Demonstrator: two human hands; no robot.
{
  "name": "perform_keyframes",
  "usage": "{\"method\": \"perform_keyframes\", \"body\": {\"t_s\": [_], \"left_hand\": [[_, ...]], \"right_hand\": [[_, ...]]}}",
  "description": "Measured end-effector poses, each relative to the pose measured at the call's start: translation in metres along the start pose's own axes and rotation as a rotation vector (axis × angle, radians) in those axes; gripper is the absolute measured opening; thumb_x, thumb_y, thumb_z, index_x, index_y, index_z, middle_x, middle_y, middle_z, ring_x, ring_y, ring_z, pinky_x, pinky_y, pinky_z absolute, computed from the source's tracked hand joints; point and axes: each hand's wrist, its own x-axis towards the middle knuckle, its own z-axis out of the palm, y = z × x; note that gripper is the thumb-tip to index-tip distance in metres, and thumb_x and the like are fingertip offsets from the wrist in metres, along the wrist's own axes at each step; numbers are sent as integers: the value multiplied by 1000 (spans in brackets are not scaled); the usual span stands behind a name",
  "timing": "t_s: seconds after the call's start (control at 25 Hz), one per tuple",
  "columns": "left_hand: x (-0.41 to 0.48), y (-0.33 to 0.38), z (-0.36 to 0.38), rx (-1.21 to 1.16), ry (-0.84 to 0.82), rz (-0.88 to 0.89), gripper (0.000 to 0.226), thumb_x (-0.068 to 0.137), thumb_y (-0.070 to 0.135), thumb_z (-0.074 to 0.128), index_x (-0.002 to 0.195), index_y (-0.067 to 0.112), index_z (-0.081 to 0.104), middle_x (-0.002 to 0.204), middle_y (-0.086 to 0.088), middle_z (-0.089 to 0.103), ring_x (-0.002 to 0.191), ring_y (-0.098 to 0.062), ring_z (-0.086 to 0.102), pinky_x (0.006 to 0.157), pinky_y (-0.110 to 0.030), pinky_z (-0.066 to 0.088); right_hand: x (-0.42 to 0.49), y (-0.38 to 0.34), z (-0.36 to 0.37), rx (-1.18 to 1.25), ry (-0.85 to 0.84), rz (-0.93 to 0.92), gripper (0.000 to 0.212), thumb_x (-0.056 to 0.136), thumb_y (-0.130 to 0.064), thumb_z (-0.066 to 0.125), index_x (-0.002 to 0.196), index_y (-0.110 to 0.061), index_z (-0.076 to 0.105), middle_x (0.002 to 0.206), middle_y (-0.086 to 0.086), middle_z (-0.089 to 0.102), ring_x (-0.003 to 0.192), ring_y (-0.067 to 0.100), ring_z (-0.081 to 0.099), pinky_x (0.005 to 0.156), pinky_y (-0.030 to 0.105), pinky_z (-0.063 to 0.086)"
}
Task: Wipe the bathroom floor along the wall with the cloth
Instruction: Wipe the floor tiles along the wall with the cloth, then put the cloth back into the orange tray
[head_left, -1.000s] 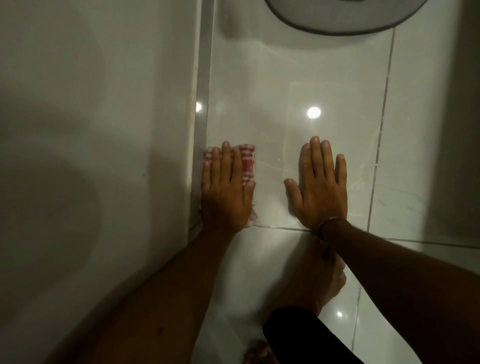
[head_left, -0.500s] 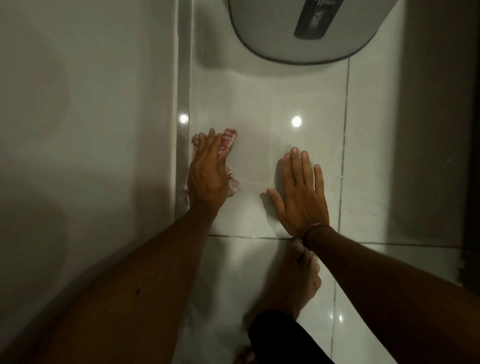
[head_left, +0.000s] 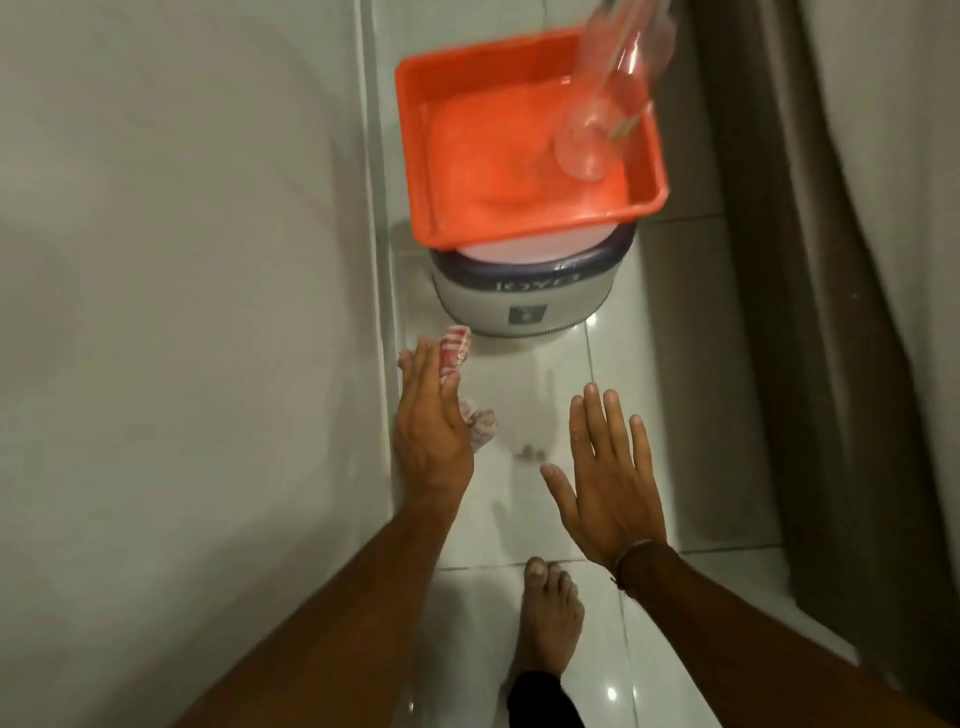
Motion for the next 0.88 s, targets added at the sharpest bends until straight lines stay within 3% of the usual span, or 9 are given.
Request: {"method": "perform_keyframes", "body": {"t_s": [0.16, 0.32, 0.48, 0.68, 0.76, 0.88], "left_hand": [[62, 87, -43, 65, -4, 165, 57, 112, 40, 34, 161, 12, 39, 170, -8, 39, 162, -29, 26, 128, -55, 36], [137, 146, -47, 252, -116, 317, 60, 108, 28, 47, 162, 5, 35, 172, -16, 34, 162, -37, 24, 130, -58, 30], [204, 176, -13, 433, -169, 295, 85, 96, 28, 74, 165, 11, 28, 175, -13, 28, 164, -35, 19, 131, -59, 27], [261, 164, 37, 582, -184, 301, 91, 93, 18, 79, 166, 12, 23, 176, -13, 24, 164, -35, 16, 132, -47, 19], [270, 156, 51, 612, -270, 269, 93, 95, 22, 77, 167, 14, 18, 178, -13, 17, 165, -37, 8, 134, -50, 13], [267, 146, 65, 638, -420, 185, 98, 101, 48, 63, 169, 17, 0, 179, -15, -5, 164, -42, -11, 134, -60, -1]], "right_hand": [[52, 2, -75, 3, 74, -16, 86, 106, -66, 35, 170, -8, 26, 180, 15, 17, 165, 37, 14, 132, 58, 13], [116, 3, -120, 29, 114, -34, 86, 108, -62, 35, 171, -6, 21, 181, 16, 14, 167, 36, 14, 134, 60, 18], [169, 7, -135, 41, 134, -61, 85, 108, -62, 35, 171, -7, 22, 181, 16, 15, 168, 35, 12, 135, 59, 15], [218, 16, -119, 7, 140, -81, 86, 107, -66, 30, 170, -8, 26, 179, 16, 22, 167, 37, 18, 135, 58, 10], [228, 20, -109, -3, 123, -63, 87, 107, -67, 30, 170, -8, 26, 179, 16, 22, 167, 38, 18, 135, 60, 12], [228, 25, -96, 14, 89, -42, 89, 106, -68, 33, 170, -7, 27, 179, 17, 23, 166, 39, 19, 133, 64, 18]]}}
